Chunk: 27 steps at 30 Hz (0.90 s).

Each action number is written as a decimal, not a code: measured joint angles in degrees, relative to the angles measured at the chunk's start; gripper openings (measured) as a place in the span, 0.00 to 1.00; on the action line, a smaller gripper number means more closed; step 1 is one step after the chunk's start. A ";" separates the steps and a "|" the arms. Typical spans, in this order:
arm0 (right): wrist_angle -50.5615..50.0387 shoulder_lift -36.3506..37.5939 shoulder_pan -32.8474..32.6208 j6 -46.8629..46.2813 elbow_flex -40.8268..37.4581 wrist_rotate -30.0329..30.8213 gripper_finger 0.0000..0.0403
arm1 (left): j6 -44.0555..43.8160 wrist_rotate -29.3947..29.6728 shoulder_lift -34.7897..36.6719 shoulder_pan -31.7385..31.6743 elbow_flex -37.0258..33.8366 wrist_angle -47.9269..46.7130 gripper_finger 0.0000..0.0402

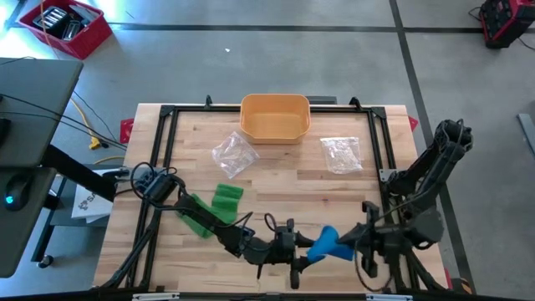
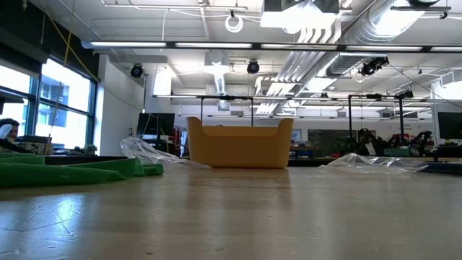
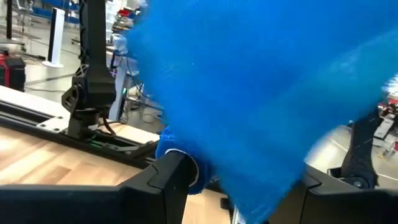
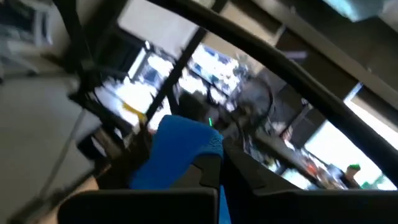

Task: Roll bandage
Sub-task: Roll the blue bandage

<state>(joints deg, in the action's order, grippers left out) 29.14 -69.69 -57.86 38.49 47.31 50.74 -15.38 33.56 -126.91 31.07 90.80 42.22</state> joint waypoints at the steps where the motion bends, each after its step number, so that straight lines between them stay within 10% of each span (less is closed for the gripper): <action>1: -1.48 0.00 0.32 -0.62 0.00 0.61 0.00 | 0.02 -0.05 0.00 0.03 0.00 0.06 0.39; 27: -20.27 -2.68 -4.24 -0.04 0.00 -16.38 0.00 | 3.21 5.88 0.00 0.09 0.00 -0.43 0.39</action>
<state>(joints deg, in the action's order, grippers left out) 8.87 -72.37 -62.10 38.45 47.31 34.35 -12.17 39.44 -126.91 31.16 90.80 41.79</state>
